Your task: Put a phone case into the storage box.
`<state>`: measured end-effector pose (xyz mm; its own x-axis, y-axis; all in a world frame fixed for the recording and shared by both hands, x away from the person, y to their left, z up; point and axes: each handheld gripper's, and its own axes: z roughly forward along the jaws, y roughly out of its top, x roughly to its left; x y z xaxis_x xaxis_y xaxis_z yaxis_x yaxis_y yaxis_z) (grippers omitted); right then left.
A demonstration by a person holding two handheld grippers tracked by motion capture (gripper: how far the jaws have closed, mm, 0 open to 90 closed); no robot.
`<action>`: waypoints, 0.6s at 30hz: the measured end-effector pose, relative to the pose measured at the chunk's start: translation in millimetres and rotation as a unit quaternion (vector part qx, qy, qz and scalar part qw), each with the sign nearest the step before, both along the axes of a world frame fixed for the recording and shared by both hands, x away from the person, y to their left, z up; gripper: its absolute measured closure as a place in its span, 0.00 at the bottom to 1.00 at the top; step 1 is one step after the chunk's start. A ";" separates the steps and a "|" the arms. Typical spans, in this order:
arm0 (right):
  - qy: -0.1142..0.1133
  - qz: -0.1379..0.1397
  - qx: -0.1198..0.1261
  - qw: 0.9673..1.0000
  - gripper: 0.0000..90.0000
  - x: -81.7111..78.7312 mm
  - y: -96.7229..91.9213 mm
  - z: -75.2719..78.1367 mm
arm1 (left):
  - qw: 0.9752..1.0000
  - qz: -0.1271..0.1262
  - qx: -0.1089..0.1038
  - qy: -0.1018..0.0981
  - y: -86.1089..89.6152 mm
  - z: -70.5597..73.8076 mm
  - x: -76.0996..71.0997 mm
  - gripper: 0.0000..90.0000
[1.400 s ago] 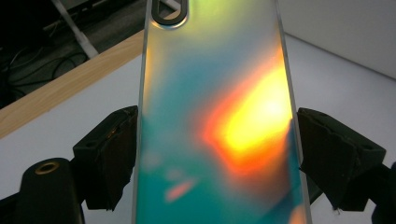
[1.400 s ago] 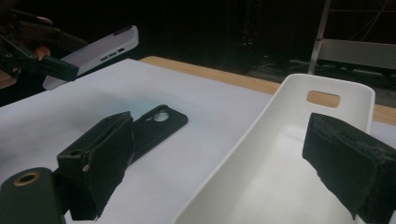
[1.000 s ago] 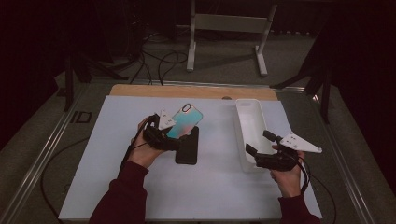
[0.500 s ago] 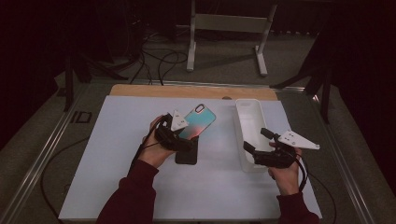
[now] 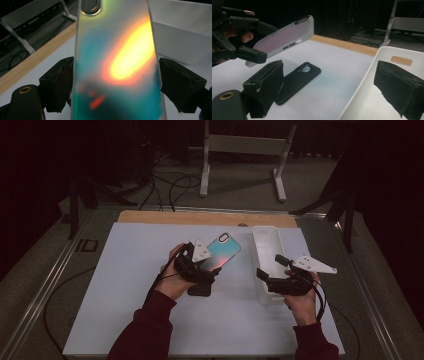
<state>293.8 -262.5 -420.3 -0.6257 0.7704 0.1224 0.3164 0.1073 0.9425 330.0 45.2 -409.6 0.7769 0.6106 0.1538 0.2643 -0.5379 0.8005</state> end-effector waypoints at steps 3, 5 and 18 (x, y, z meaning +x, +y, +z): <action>0.005 0.002 -0.002 1.000 0.12 1.8 2.7 0.8 | 1.000 -0.008 0.001 -0.002 -4.7 -0.7 -1.1 0.19; 0.007 0.000 -0.002 1.000 0.12 3.0 4.5 1.5 | 1.000 -0.011 0.002 -0.003 -7.8 -0.7 -1.7 0.19; 0.027 0.013 0.003 1.000 0.12 9.7 18.7 7.9 | 0.999 -0.046 -0.002 -0.014 -23.4 2.4 -8.7 0.19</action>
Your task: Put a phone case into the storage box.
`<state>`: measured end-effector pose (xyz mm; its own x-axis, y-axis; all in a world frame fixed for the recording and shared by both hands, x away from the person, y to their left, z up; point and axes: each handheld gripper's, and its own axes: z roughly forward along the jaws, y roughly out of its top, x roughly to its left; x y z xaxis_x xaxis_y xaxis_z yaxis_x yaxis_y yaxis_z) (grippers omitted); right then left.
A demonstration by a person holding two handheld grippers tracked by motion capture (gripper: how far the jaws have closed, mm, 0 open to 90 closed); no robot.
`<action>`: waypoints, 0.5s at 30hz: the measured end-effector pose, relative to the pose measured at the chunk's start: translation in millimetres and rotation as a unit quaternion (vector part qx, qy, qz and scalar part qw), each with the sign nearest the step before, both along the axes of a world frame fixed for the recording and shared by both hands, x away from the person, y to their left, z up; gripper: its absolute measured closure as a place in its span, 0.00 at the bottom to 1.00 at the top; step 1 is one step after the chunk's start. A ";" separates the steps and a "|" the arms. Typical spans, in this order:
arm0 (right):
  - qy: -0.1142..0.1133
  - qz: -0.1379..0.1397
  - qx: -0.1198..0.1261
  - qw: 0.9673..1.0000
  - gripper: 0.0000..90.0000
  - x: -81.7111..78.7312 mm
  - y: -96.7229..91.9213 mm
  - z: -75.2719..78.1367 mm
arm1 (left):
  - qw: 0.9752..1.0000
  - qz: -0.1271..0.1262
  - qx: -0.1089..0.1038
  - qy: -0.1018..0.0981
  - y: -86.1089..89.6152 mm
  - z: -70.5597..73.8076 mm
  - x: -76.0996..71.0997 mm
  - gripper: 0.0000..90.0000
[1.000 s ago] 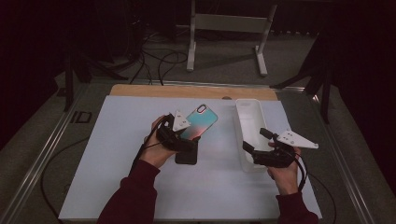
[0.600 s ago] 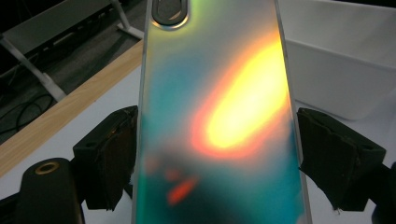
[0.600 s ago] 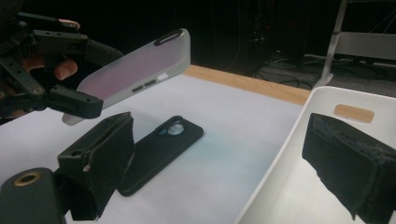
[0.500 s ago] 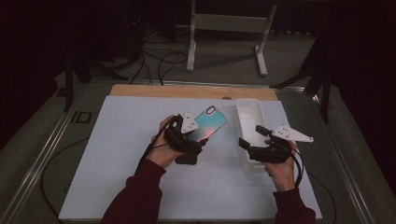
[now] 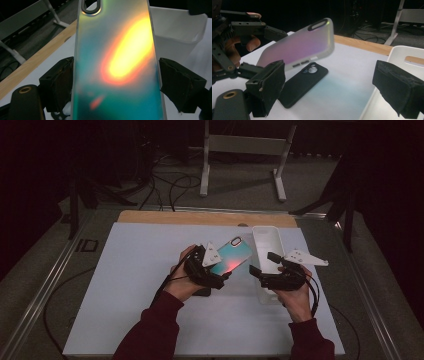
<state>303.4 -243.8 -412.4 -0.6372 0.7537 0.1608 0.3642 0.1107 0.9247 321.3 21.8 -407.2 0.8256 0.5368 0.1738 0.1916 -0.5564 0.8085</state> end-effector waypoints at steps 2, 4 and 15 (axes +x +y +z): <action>0.001 0.004 0.004 1.000 0.12 0.3 1.0 1.1 | 1.000 -0.007 0.002 -0.003 -2.0 0.9 -2.1 0.19; 0.001 0.011 0.011 1.000 0.16 0.3 1.6 2.7 | 1.000 -0.012 0.000 -0.005 -4.4 0.9 -3.7 0.19; 0.028 0.028 0.025 0.999 0.24 4.0 11.3 5.5 | 0.999 -0.039 -0.014 -0.021 -17.1 4.3 -12.5 0.19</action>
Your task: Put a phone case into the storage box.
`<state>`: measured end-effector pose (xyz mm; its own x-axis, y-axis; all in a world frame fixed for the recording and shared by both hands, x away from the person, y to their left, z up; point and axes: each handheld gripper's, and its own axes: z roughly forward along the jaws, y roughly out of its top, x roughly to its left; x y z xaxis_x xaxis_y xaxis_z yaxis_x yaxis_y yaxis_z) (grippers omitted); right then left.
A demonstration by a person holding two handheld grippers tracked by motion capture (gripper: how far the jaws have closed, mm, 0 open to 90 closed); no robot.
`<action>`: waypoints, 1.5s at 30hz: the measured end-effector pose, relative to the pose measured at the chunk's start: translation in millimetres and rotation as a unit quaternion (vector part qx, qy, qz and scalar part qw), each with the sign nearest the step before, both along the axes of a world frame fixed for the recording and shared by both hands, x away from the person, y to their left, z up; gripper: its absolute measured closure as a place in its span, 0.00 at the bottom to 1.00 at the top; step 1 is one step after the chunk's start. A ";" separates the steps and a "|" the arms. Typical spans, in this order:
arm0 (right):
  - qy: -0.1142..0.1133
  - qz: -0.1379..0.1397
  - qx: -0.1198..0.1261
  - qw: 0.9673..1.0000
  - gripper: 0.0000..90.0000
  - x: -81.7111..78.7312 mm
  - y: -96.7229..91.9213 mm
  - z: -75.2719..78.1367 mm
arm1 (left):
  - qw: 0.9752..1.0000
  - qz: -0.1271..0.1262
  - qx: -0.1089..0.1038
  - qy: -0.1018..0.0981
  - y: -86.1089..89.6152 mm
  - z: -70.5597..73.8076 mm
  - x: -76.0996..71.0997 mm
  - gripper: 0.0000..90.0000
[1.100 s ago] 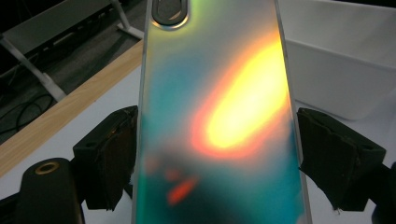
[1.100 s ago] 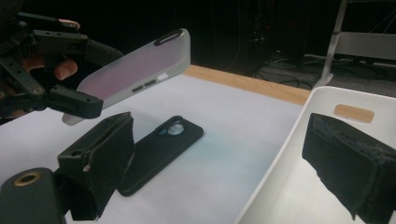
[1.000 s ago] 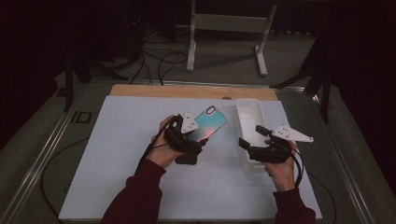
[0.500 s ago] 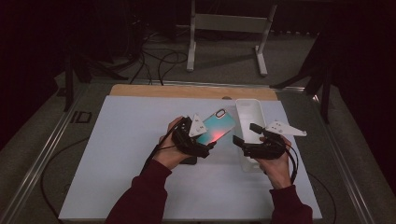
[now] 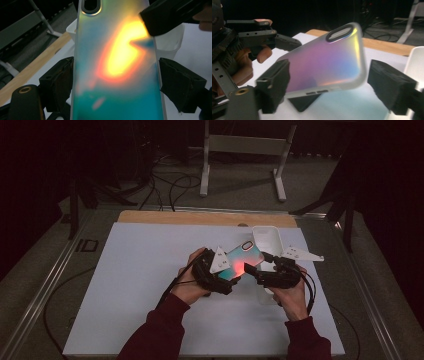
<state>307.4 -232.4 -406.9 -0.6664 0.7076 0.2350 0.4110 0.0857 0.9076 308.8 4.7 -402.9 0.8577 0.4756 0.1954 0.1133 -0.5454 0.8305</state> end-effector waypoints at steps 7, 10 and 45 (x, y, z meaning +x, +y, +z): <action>0.027 0.014 0.023 0.999 0.47 0.5 1.6 1.3 | 1.000 -0.009 -0.006 -0.006 -5.2 -0.4 -3.5 0.19; 0.038 0.026 0.039 0.998 0.57 0.7 1.3 1.2 | 1.000 -0.008 -0.007 -0.003 -5.5 -1.1 -3.3 0.19; 0.032 0.058 0.046 0.997 0.91 -0.5 -0.1 5.6 | 0.998 -0.007 -0.029 0.059 6.8 -9.4 9.2 0.11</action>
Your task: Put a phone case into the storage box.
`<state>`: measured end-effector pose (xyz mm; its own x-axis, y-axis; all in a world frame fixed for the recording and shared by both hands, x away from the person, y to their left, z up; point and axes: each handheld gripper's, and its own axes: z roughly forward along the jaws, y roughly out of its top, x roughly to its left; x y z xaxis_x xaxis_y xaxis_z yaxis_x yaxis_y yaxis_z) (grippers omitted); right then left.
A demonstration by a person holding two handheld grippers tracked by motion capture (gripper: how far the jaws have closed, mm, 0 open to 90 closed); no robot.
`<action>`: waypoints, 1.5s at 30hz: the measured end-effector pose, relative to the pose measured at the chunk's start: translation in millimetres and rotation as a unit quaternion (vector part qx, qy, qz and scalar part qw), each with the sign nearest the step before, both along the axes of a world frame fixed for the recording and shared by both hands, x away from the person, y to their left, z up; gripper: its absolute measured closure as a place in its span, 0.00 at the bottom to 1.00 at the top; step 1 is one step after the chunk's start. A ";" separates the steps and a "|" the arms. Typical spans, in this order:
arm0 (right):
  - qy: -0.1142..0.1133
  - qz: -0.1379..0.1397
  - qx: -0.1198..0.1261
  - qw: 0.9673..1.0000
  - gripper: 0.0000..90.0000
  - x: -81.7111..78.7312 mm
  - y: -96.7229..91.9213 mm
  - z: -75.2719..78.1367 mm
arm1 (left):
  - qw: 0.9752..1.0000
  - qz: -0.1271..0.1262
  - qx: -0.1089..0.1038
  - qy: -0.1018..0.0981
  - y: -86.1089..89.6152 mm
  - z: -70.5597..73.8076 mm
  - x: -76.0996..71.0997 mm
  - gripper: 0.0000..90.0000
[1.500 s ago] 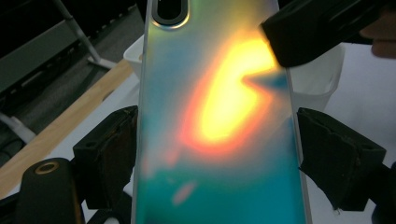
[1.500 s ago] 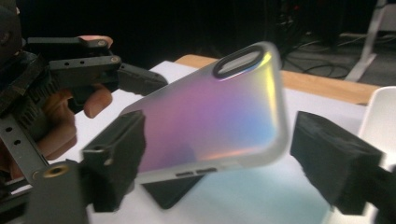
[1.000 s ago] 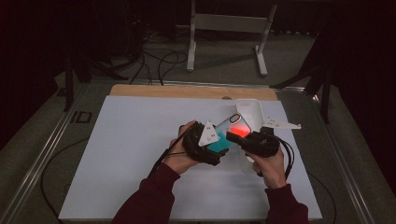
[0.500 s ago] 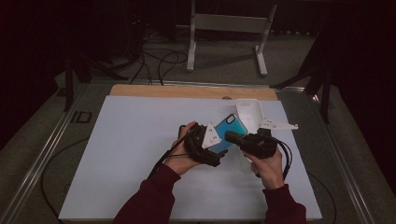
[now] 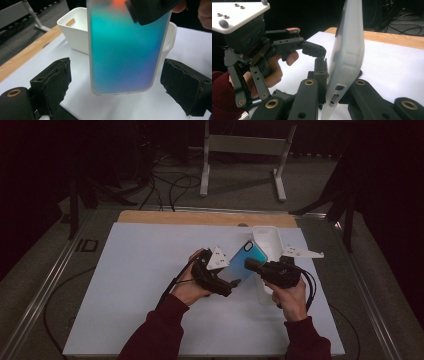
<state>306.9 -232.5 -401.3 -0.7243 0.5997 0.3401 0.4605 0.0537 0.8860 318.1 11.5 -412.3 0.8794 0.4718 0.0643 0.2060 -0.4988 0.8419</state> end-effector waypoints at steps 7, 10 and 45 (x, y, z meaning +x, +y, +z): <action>-0.006 0.010 0.006 1.000 0.91 -0.9 -1.7 2.2 | 0.999 -0.012 -0.019 0.026 5.8 -2.3 4.2 0.13; -0.009 0.016 0.006 1.000 0.91 -2.0 -2.1 3.6 | 0.999 -0.016 -0.022 0.035 7.1 -3.7 5.9 0.14; -0.046 0.098 0.022 0.994 0.90 -7.6 -7.0 6.4 | 0.988 -0.125 -0.041 0.082 11.4 -9.9 3.7 0.64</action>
<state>299.3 -239.6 -394.9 -0.8552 0.4303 0.2888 0.3611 0.0952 0.9276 321.8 22.9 -422.2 0.9646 0.2361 -0.1178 0.2217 -0.4832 0.8470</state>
